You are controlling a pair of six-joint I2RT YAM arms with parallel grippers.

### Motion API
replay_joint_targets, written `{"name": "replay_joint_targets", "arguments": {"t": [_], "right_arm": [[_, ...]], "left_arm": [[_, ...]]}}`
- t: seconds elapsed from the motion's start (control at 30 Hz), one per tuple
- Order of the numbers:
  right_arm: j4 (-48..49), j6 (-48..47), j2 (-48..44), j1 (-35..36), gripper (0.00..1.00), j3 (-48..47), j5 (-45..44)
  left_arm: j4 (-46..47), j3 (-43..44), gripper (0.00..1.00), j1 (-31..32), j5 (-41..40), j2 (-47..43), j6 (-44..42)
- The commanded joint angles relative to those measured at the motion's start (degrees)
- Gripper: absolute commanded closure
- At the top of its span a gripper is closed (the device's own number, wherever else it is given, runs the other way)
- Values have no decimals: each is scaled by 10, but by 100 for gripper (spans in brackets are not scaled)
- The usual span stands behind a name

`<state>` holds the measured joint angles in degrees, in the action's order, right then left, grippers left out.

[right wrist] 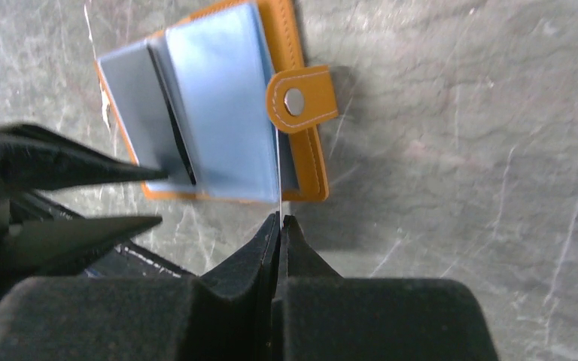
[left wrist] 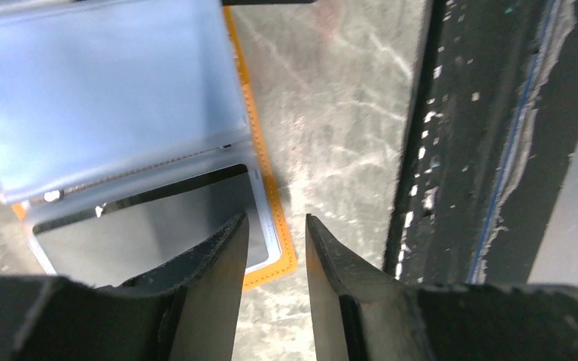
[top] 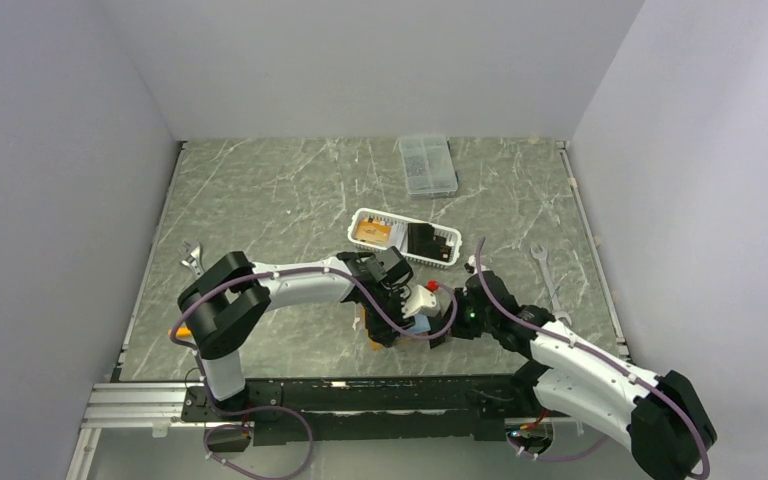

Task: Put the credit cards into the card holder
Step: Turn over the card slot in the card holder.

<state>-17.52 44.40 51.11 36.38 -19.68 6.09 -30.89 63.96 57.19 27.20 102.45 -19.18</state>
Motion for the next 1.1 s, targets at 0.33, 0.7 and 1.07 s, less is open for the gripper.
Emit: {"name": "replay_joint_targets", "arguments": {"t": [0.33, 0.7, 1.07], "right_arm": [[-105, -3, -35, 16, 100, -69, -8], [-20, -30, 8, 16, 100, -108, 37], [49, -61, 118, -1, 100, -110, 67]], "left_arm": [[-92, 18, 61, -70, -52, -18, -57], [-214, 134, 50, -167, 164, -44, -62], [-158, 112, 55, -230, 128, 20, 16]]}}
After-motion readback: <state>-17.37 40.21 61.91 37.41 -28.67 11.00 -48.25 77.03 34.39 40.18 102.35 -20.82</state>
